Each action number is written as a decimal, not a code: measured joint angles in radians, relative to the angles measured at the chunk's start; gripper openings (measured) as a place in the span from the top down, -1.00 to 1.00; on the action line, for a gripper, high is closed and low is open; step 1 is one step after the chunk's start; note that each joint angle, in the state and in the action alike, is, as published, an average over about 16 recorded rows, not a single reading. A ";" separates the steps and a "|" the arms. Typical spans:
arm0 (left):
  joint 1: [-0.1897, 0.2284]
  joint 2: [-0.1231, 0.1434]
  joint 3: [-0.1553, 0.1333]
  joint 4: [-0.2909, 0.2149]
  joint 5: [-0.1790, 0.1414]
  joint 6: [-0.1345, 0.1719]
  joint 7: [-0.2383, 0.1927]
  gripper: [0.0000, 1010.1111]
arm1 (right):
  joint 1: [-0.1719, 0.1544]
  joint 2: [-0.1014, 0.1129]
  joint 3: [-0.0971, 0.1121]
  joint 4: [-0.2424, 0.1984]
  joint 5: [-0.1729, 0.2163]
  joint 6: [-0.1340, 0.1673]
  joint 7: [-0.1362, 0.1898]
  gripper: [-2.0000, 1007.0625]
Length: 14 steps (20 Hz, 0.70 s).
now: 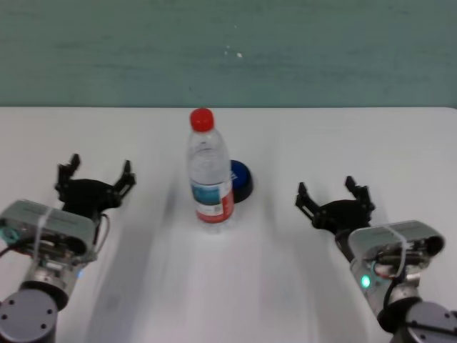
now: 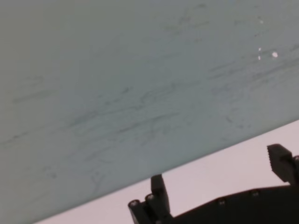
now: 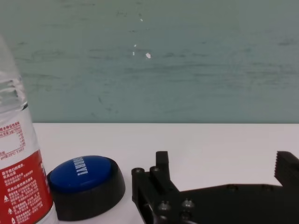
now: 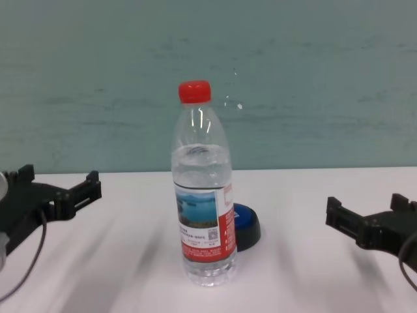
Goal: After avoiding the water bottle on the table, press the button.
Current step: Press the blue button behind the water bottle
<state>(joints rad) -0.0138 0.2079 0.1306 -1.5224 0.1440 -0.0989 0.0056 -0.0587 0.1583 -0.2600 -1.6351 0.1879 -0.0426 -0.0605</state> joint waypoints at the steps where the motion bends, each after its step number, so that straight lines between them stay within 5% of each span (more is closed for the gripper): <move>1: 0.019 -0.003 -0.002 -0.022 0.000 0.007 -0.002 -0.98 | 0.000 0.000 0.000 0.000 0.000 0.000 0.000 -0.99; 8: 0.142 -0.024 -0.007 -0.149 -0.003 0.042 -0.025 -0.98 | 0.000 0.000 0.000 0.000 0.000 0.000 0.000 -0.99; 14: 0.230 -0.026 -0.003 -0.211 -0.007 0.039 -0.066 -0.98 | 0.000 0.000 0.000 0.000 0.000 0.000 0.000 -0.99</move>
<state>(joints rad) 0.2157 0.1815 0.1278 -1.7332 0.1367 -0.0598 -0.0602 -0.0588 0.1583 -0.2600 -1.6351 0.1879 -0.0426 -0.0605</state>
